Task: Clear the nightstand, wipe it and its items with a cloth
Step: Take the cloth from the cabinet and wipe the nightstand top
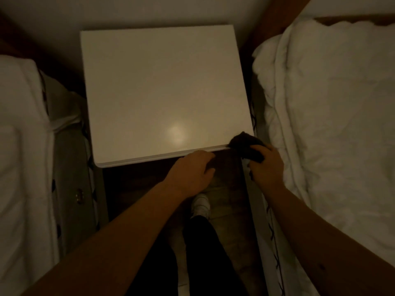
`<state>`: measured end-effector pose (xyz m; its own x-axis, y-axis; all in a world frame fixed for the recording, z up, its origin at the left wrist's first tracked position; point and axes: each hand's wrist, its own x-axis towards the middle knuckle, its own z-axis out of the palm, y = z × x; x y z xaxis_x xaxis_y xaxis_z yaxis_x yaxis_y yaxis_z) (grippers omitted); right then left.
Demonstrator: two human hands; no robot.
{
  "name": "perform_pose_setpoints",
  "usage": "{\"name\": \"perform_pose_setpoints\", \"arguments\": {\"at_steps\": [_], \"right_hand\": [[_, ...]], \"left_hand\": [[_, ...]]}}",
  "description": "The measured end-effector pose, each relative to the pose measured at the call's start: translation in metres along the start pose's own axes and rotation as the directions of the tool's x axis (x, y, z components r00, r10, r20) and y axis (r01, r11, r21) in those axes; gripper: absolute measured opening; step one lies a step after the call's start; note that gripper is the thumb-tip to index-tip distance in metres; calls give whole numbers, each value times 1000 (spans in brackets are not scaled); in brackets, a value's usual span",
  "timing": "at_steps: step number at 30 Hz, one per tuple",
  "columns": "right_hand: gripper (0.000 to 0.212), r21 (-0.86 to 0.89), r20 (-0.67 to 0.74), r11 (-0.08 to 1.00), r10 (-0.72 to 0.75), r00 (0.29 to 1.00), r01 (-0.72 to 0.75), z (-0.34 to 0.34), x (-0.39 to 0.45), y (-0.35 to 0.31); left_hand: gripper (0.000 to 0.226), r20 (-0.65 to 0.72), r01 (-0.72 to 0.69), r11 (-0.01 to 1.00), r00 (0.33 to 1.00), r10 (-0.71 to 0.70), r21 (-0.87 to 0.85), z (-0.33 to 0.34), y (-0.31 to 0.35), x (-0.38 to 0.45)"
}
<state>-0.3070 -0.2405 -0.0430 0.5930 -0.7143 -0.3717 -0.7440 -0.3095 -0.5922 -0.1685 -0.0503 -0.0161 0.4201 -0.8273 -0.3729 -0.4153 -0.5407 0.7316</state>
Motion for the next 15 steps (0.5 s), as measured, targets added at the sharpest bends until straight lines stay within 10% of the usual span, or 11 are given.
{"name": "perform_pose_setpoints", "arguments": {"at_steps": [6,15], "right_hand": [[32,74,217,882,-470,856,465,-27,-60,-88],[104,-149,450,779,-496,743,609,-88,-129,-239]], "left_hand": [[75,-29,-43,997,999,41,-65,-55,48,-31],[16,-52,-7,987,999,-2,-163,-191,94,-141]]}}
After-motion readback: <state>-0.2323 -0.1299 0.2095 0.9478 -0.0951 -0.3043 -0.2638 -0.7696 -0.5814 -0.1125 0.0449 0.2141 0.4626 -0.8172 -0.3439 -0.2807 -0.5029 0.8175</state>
